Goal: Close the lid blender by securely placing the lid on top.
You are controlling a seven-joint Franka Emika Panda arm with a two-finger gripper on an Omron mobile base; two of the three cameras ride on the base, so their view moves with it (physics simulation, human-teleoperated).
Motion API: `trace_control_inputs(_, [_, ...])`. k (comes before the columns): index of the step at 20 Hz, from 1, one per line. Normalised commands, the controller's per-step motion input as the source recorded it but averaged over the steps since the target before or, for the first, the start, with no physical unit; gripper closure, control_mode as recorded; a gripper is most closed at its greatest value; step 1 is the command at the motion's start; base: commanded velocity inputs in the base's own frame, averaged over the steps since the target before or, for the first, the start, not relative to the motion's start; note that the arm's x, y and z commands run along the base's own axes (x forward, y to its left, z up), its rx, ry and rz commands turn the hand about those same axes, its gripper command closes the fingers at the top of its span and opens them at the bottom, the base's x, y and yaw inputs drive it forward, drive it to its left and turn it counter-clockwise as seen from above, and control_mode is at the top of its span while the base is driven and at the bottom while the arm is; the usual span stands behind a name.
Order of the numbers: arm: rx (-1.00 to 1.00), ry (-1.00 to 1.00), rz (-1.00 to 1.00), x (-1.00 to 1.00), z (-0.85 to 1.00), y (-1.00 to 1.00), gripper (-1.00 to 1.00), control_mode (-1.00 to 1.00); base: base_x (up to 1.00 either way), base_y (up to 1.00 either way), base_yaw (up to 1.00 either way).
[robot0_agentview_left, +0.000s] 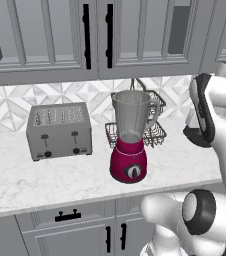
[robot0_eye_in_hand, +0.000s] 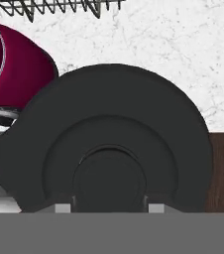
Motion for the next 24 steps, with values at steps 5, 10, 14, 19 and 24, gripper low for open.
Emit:
trace_control_inputs(5, [-0.13, -0.06, 0.0, -0.42, 1.0, 1.0, 1.0, -1.0, 0.0, 0.0, 0.0])
trace_control_inputs(10, [-0.1, -0.06, 0.0, -0.35, 1.0, 0.85, 1.0, -1.0, 0.0, 0.0, 0.0])
trace_control_inputs(14, [-0.06, -0.02, 0.0, -0.12, 1.0, 0.64, 1.0, -1.0, 0.0, 0.0, 0.0])
trace_control_inputs(19, [-0.05, 0.0, 0.0, 0.27, 0.91, 0.77, 1.0, -1.0, 0.0, 0.0, 0.0])
trace_control_inputs(24, [0.0, 0.0, 0.0, 0.67, -0.03, 0.2, 1.0, -1.0, 0.0, 0.0, 0.0])
